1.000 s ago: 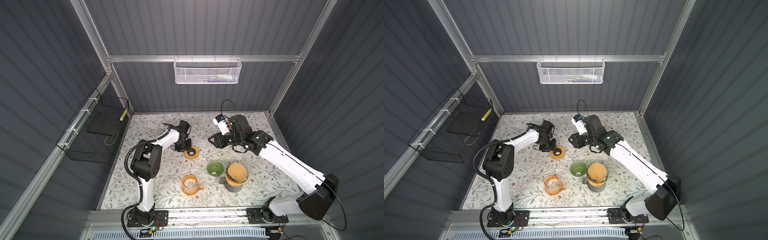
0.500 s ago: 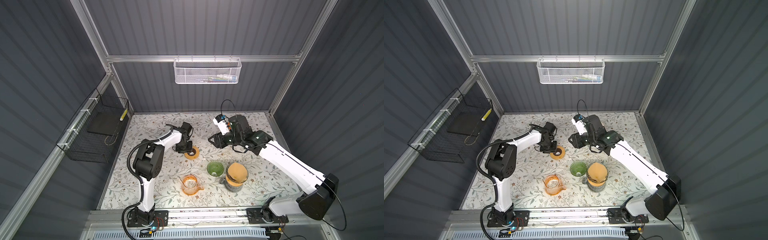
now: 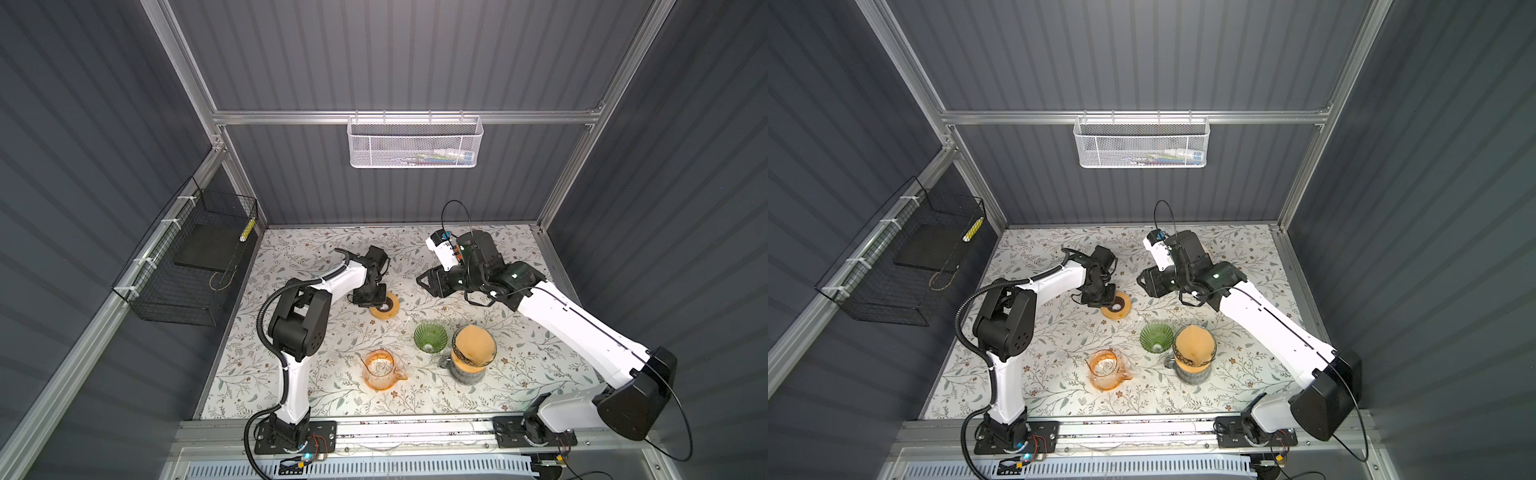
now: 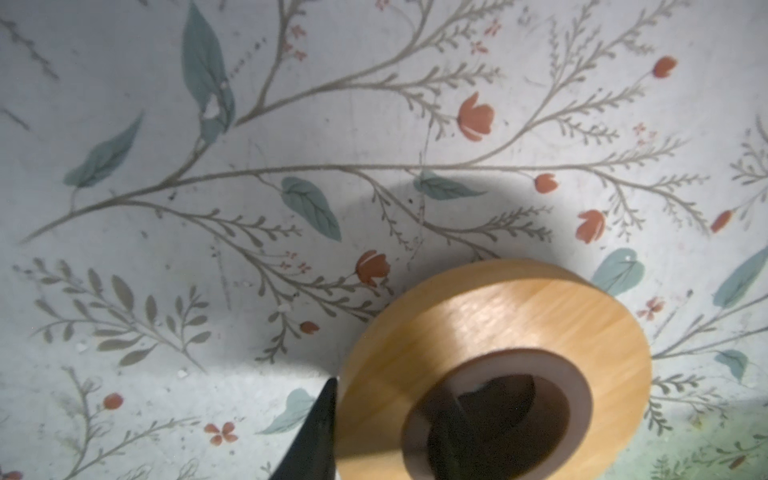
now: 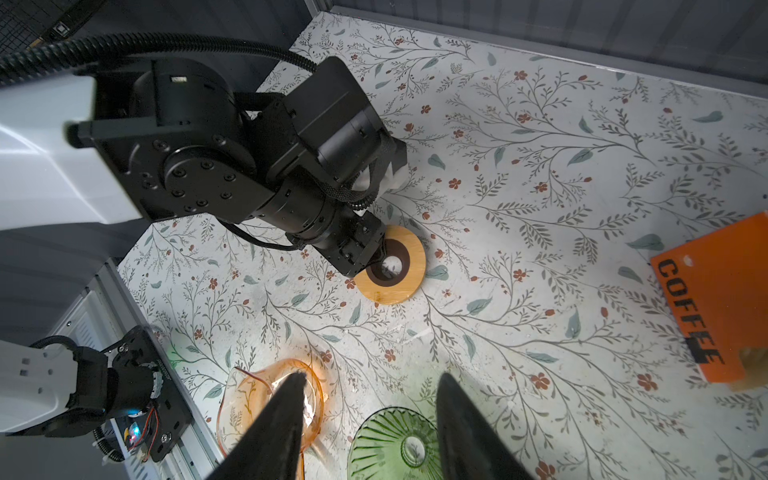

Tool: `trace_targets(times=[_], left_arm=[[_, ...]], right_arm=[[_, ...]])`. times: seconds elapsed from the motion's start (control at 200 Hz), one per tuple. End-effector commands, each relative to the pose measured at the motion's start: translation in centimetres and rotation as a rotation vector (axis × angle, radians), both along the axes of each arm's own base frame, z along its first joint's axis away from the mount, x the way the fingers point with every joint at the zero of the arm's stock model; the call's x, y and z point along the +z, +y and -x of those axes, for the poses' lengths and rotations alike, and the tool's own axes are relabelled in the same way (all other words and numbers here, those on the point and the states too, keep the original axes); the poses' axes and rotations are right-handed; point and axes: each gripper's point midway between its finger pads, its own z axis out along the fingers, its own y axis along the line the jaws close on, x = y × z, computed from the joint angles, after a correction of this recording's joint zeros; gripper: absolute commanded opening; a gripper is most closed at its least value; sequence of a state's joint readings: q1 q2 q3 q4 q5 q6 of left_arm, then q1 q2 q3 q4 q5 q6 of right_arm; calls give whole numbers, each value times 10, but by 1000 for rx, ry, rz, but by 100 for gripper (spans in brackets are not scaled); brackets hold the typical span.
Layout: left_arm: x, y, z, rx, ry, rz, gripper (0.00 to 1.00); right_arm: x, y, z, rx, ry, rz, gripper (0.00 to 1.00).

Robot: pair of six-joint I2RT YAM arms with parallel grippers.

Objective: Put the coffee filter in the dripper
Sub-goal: 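Lift the wooden ring with the left gripper and carry it toward the pink jug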

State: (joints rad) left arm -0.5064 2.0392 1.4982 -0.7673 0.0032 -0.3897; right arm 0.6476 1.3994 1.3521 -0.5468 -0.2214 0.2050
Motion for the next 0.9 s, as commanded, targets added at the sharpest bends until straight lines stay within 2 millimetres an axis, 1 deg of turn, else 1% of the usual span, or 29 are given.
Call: trace_targets(times=[0.0,0.05,0.16,0.285,0.45,0.54,0.645,0.816,0.841,0.856,0.896], left_arm=[[2,-2,0,-15,-3,-23,24],[5,-2,-1,-12,-11,-21,19],[17,-2,-2,-5,-31,-10,12],[42,-2,-1,7,-63,16,10],[86,1,9,33,-114,70,10],[109,4,19,47,-138,100,10],[131,9,36,56,-152,144,10],[162,23,68,38,-162,172,10],[168,23,71,31,-175,181,10],[168,26,77,27,-159,175,10],[174,29,85,17,-158,181,10]], right_arm=[[6,-4,3,-1,-15,-13,53],[8,-4,4,0,-19,-14,53],[12,-7,7,0,-30,-18,53],[17,-9,11,6,-32,-30,53],[26,-14,16,6,-24,-68,53],[32,-15,18,8,-17,-92,52],[37,-14,20,12,-6,-110,52],[34,-20,21,-42,13,-130,50],[33,-22,21,-53,13,-134,50],[33,-23,22,-60,12,-136,50],[31,-26,22,-78,10,-139,50]])
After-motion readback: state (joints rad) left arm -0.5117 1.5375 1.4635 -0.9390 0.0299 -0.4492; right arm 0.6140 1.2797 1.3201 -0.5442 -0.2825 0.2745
